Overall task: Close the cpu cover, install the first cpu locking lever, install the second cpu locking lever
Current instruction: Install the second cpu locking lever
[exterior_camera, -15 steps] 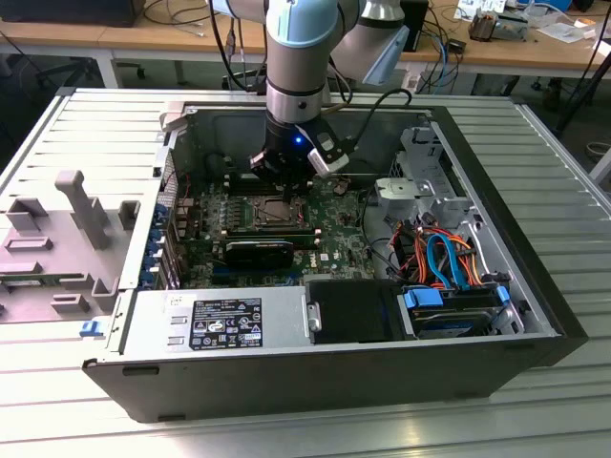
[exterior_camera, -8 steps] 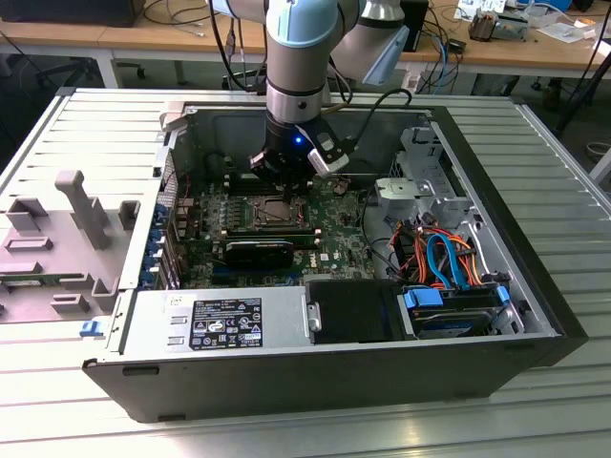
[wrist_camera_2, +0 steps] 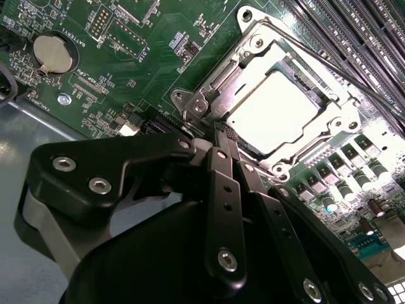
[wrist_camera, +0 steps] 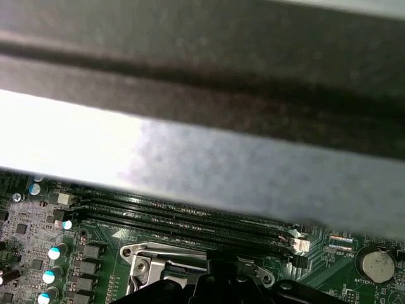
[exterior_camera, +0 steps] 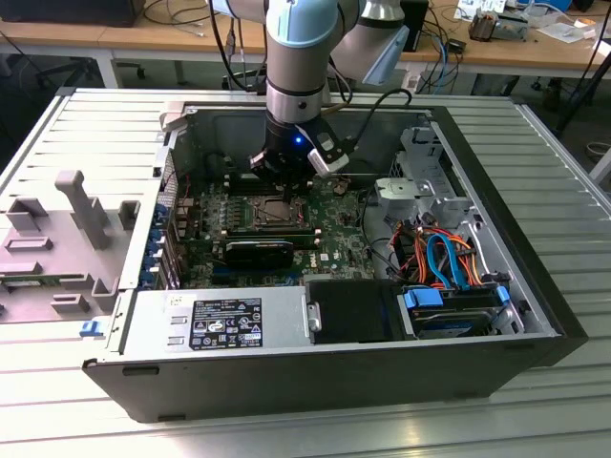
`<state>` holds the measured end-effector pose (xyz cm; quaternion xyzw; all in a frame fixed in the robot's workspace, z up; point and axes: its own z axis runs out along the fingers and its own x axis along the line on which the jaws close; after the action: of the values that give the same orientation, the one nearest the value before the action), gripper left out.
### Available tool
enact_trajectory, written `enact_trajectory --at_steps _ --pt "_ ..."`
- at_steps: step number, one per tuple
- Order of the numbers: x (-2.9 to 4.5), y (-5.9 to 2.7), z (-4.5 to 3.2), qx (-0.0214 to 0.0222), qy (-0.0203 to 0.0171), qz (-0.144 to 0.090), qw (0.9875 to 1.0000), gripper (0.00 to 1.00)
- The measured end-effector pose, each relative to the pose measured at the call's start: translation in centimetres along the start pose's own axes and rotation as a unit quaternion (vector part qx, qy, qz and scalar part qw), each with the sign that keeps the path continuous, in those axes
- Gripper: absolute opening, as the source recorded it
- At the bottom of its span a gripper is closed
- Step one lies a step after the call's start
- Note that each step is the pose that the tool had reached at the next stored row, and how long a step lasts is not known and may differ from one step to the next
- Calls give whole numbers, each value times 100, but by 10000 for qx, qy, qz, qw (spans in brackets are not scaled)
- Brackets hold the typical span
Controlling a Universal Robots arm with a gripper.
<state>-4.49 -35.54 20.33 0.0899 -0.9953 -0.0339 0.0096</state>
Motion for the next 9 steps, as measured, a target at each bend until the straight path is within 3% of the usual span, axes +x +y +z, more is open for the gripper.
enact_trajectory --at_steps 9 --pt "0 0 0 0 0 0 10000 11"
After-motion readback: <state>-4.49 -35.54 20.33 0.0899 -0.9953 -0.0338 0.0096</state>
